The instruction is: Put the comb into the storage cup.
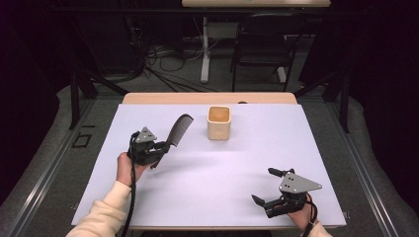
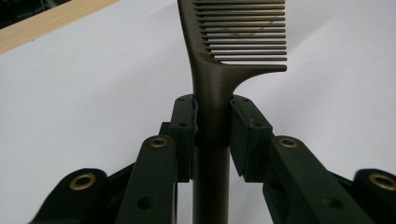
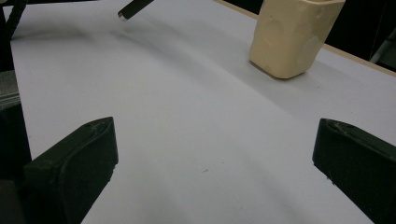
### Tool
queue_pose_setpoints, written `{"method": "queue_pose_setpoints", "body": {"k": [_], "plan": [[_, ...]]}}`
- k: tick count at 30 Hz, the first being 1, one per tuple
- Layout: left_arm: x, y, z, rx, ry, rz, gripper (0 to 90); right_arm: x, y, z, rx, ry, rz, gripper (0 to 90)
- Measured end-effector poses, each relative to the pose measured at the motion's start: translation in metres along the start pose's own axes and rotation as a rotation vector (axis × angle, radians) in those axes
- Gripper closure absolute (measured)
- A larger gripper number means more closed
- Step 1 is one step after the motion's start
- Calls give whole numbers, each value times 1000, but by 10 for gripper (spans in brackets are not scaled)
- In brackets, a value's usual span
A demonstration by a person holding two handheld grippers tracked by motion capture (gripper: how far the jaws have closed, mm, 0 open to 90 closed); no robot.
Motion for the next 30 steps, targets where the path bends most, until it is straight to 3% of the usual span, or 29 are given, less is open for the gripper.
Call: {"method": "queue_pose_setpoints", "body": {"k": [30], "plan": [[-14, 3, 12, -1, -30, -12, 721, 0, -1, 1, 0, 4, 1, 0]]}}
Point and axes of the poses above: each handheld gripper's, and its own axes: z roughly forward along the jaws, x roughly out of its underside, y roughly to its left, the point moved 6 cm from there along z, roughly forward along the jaws, and after that the axes turned 15 degrees about z, right-handed, at the moved point
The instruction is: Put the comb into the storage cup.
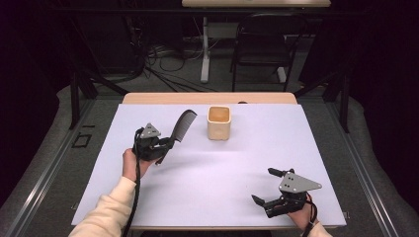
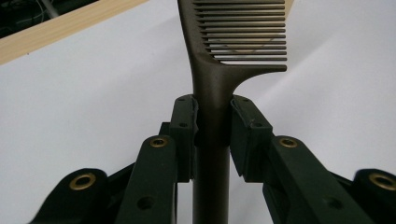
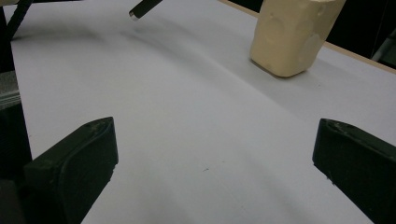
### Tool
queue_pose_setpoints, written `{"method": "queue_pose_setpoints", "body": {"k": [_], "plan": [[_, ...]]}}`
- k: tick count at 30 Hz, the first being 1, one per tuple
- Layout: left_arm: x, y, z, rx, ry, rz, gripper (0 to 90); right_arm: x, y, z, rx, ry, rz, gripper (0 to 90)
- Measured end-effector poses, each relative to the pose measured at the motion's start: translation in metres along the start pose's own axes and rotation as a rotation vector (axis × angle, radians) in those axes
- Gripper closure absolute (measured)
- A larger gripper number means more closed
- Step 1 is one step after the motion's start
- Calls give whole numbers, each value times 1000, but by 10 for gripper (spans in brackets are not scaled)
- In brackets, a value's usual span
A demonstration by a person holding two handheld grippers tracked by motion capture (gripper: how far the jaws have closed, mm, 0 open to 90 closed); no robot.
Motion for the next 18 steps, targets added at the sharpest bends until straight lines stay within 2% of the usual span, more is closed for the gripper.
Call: {"method": "queue_pose_setpoints", "body": {"k": [18], "plan": [[-13, 2, 11, 6, -9, 1, 721, 0, 0, 0, 0, 3, 0, 0]]}}
Point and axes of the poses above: each handheld gripper's, and its own axes: z roughly forward along the jaws, x roughly out of its underside, y roughly to its left, the point moved 6 cm from there along z, roughly forward along the jaws, and after that the axes turned 15 degrees about z, right-handed, at the moved point
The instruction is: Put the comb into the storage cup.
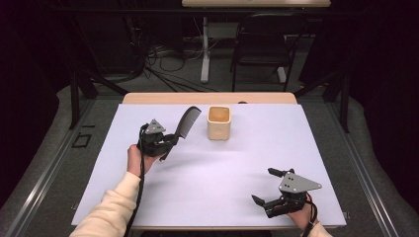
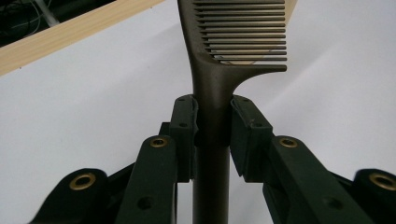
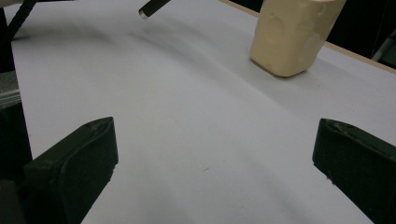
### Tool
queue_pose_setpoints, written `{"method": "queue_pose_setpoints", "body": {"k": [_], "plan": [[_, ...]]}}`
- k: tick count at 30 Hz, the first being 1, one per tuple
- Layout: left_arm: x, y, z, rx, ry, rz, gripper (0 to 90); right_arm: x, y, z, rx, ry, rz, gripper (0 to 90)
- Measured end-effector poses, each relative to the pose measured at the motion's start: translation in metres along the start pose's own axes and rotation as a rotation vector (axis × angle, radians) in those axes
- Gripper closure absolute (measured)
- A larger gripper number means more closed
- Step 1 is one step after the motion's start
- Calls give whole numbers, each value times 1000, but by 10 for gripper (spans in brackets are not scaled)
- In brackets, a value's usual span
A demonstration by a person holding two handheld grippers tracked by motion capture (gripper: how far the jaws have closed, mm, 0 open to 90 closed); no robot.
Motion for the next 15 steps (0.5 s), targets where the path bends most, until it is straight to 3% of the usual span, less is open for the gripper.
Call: {"method": "queue_pose_setpoints", "body": {"k": [15], "plan": [[-10, 2, 7, 0, -6, 1, 721, 0, 0, 0, -1, 0, 0, 0]]}}
Point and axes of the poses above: each handheld gripper's, and its own axes: z roughly forward along the jaws, x roughly out of its underside, y roughly to its left, the point moved 6 cm from there along z, roughly forward along the jaws, and after that the axes turned 15 degrees about z, right-handed, at the moved point
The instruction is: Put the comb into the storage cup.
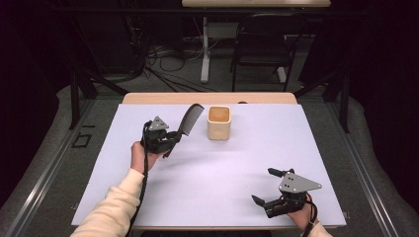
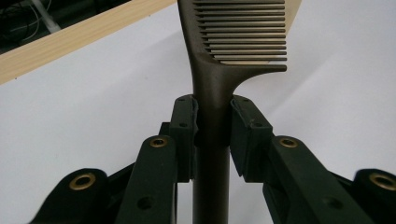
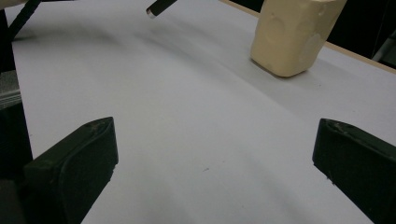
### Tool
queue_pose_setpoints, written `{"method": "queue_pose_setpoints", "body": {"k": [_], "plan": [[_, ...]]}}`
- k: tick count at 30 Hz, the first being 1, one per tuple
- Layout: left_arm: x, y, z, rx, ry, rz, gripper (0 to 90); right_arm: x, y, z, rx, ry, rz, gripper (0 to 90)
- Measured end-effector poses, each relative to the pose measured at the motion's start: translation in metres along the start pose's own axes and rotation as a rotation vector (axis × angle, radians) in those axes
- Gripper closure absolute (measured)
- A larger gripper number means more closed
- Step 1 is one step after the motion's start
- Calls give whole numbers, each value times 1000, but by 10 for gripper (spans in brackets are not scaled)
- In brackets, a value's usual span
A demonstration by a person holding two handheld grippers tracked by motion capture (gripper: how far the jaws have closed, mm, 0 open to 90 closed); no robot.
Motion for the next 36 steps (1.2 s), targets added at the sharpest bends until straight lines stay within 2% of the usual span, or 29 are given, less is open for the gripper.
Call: {"method": "queue_pose_setpoints", "body": {"k": [13, 33, 36], "plan": [[-7, 3, 4, -2, -7, -4, 721, 0, 0, 0, -1, 2, -1, 0], [-26, 3, 8, 1, -28, 15, 721, 0, 0, 0, 0, 3, 1, 0], [-29, 4, 9, -1, -36, 9, 721, 0, 0, 0, 0, 4, 1, 0]]}}
Point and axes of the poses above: each handheld gripper's, and its own axes: z roughly forward along the jaws, x roughly out of its underside, y roughly to its left, the point moved 6 cm from there along z, roughly forward along the jaws, and after that the axes turned 15 degrees about z, right-handed, at the moved point
